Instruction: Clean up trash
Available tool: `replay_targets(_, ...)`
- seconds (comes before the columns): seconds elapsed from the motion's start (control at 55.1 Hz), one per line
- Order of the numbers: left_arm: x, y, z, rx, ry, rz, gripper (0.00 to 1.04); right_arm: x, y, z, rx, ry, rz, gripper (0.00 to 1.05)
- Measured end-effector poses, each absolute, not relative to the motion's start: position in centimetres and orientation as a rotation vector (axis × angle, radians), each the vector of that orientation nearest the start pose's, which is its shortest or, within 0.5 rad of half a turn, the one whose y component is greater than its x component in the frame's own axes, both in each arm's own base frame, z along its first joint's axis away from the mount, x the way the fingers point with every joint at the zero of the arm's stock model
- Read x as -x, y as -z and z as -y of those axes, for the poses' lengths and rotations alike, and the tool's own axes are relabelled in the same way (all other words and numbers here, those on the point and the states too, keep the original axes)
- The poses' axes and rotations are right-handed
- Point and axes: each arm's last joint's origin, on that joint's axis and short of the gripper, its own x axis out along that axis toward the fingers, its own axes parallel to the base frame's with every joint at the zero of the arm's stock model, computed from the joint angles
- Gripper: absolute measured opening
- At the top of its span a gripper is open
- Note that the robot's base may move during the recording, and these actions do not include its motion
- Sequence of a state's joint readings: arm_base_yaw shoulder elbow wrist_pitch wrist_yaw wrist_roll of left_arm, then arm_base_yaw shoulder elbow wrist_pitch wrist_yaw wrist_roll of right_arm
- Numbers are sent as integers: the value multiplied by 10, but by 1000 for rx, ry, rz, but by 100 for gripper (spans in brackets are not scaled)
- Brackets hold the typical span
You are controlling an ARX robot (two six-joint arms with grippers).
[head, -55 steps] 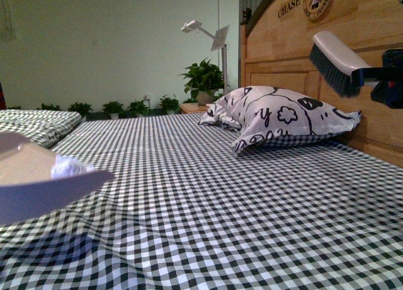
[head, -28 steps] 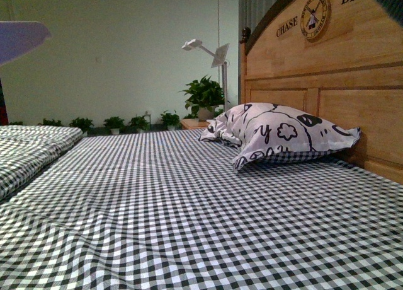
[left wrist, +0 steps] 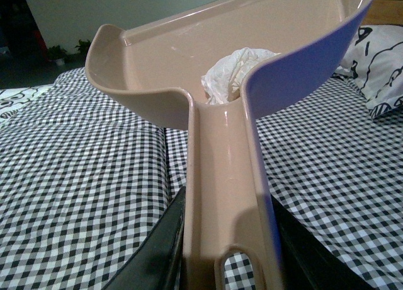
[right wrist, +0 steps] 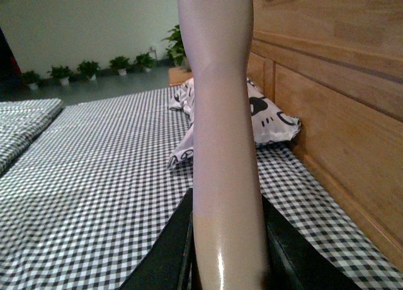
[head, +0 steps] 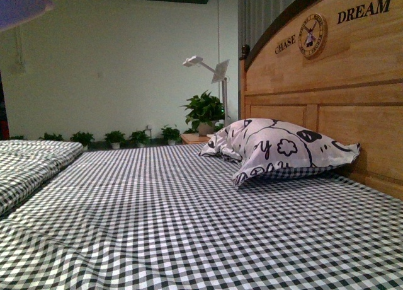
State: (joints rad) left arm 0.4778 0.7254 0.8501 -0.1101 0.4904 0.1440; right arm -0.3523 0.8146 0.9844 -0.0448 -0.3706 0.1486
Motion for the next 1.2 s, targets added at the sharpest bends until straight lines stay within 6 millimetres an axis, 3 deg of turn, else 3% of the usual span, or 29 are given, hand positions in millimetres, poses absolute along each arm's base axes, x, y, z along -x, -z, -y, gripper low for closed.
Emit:
replay_targets(0.327, -116, -374, -49, -160, 48, 29, 28, -139, -409, 51, -123, -50, 128, 21)
replay_targets(1.198, -115, -374, -48, -162, 62, 27, 28, -141, -404, 50, -134, -59, 96, 21)
